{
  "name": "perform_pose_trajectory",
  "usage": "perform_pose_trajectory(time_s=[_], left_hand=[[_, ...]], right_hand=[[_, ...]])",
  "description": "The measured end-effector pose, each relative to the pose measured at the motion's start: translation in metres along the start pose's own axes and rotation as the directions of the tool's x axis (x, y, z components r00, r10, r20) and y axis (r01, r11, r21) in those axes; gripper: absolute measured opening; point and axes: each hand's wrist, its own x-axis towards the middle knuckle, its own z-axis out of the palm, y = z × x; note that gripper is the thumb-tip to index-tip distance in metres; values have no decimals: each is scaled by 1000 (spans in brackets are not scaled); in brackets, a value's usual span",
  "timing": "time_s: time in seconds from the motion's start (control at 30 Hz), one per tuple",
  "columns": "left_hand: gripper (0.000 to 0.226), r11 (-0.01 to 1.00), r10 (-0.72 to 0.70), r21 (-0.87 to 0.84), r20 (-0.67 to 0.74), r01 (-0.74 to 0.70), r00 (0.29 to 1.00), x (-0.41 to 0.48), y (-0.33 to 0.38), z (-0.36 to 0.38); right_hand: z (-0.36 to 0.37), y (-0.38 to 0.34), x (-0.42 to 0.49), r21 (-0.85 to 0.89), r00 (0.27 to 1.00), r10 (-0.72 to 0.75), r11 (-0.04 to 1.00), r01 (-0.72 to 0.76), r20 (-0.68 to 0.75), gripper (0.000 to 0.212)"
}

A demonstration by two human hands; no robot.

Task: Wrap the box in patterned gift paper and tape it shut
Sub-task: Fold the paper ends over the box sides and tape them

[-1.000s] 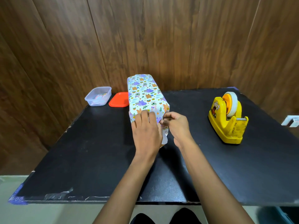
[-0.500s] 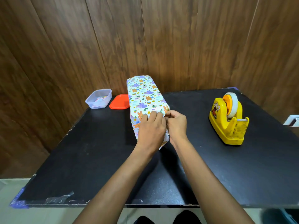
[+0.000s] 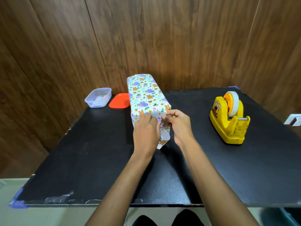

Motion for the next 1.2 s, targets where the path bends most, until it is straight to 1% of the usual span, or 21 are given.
perform_pose_trajectory(time_s=[0.03, 0.07, 0.1, 0.13, 0.17, 0.2, 0.27, 0.33, 0.37, 0.47, 0.57, 0.73, 0.83, 0.93, 1.0, 1.03, 1.07, 1.1, 1.13, 1.17, 1.2], left_hand=[[13, 961, -201, -180, 55, 208, 978, -4, 1, -4], [8, 831, -411, -352, 131, 430, 902, -7, 3, -8], [6, 654, -582, -466, 193, 595, 790, -8, 4, -10], [9, 494, -687, -525, 252, 693, 681, -8, 5, -12], [10, 353, -728, -575, 327, 738, 603, -6, 4, -11], [8, 227, -718, -624, 412, 748, 561, -4, 5, -11], [7, 30, -659, -686, 533, 727, 530, 2, 6, -11], [9, -77, -642, -704, 577, 706, 505, 5, 5, -8], [10, -96, -643, -708, 581, 700, 499, 6, 5, -7], [17, -84, -668, -736, 542, 672, 510, 3, 4, 0], [19, -75, -684, -754, 515, 652, 517, 1, 1, 7], [23, -53, -690, -786, 475, 616, 546, 1, 4, 13], [24, -61, -687, -793, 474, 606, 551, 1, 5, 13], [25, -42, -703, -787, 461, 615, 542, 2, 7, 13], [26, -14, -714, -775, 450, 631, 537, 2, 7, 14], [25, 22, -720, -762, 437, 648, 539, 2, 8, 12], [23, 91, -744, -736, 397, 671, 537, 1, 9, 8], [22, 209, -789, -692, 298, 691, 537, 1, 9, 3], [21, 392, -816, -614, 111, 685, 567, 3, 10, -3], [19, 609, -753, -503, -120, 614, 647, 9, 10, -12], [18, 807, -577, -358, -307, 470, 757, 18, 8, -18]], right_hand=[[1, 0, 0, -16, 1000, -20, 1000, 21, 3, 18], [1, 0, 0, -37, 999, -37, 999, 37, 6, 20], [2, 1, 1, -55, 999, -52, 997, 52, 6, 22], [2, 1, 1, -68, 998, -64, 996, 64, 3, 24], [2, 2, 2, -78, 997, -72, 994, 72, 1, 24], [2, 3, 3, -90, 997, -77, 993, 77, -2, 24], [3, 5, 5, -104, 997, -82, 991, 81, -8, 23], [2, 8, 6, -102, 996, -86, 991, 83, -20, 23], [2, 9, 7, -101, 995, -93, 991, 90, -26, 23], [5, 12, 8, -119, 991, -128, 985, 122, -46, 23], [7, 16, 8, -124, 988, -147, 982, 140, -46, 24], [9, 18, 14, -229, 986, -153, 964, 133, -70, 33], [11, 18, 16, -226, 988, -137, 967, 118, -74, 34], [9, 13, 17, -182, 993, -105, 979, 94, -54, 27], [8, 9, 15, -134, 996, -78, 988, 72, -42, 23], [8, 7, 15, -120, 997, -72, 990, 67, -38, 21], [8, 7, 15, -111, 997, -71, 992, 68, -30, 21], [8, 6, 16, -104, 997, -74, 992, 71, -21, 20], [8, 7, 17, -104, 997, -74, 992, 72, -13, 21], [8, 7, 18, -109, 997, -73, 991, 71, -12, 23], [7, 8, 21, -113, 997, -70, 991, 67, -16, 24]])
